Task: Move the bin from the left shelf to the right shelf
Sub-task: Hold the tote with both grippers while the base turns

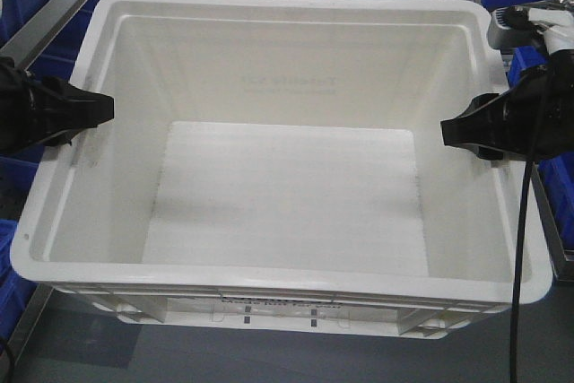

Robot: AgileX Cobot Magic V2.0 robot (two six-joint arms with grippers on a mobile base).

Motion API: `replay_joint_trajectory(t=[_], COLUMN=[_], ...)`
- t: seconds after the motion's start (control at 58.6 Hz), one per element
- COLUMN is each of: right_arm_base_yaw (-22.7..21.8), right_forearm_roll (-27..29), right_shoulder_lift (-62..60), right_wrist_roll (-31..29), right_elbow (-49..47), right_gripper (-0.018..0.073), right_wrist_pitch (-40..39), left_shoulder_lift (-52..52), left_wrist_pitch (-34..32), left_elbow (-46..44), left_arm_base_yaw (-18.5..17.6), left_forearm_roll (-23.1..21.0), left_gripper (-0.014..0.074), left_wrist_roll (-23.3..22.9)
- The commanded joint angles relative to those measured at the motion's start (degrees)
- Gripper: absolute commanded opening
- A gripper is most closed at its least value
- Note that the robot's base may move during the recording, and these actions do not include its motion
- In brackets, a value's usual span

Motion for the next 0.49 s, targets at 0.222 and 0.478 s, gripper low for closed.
replay_joint_trajectory(t=[0.222, 0.478], right_arm_base_yaw=[1.3, 1.3], right_forearm_roll=[7.8, 7.8], right_shoulder_lift=[-1.8, -1.8], right_wrist_roll=[-0.9, -0.9], right_elbow=[-3.0, -3.0], right_gripper=[-0.0004, -0.0004], right_wrist_pitch=[-6.0, -6.0], left_shoulder_lift=[-1.6, -1.6], left_wrist_pitch=[1.5, 1.5], left_elbow=[-2.6, -2.6], left_arm_base_yaw=[-2.0, -2.0], left_forearm_roll=[-9.0, -9.0], left_gripper=[-0.0006, -0.0006], left_wrist_roll=[1.2, 1.2])
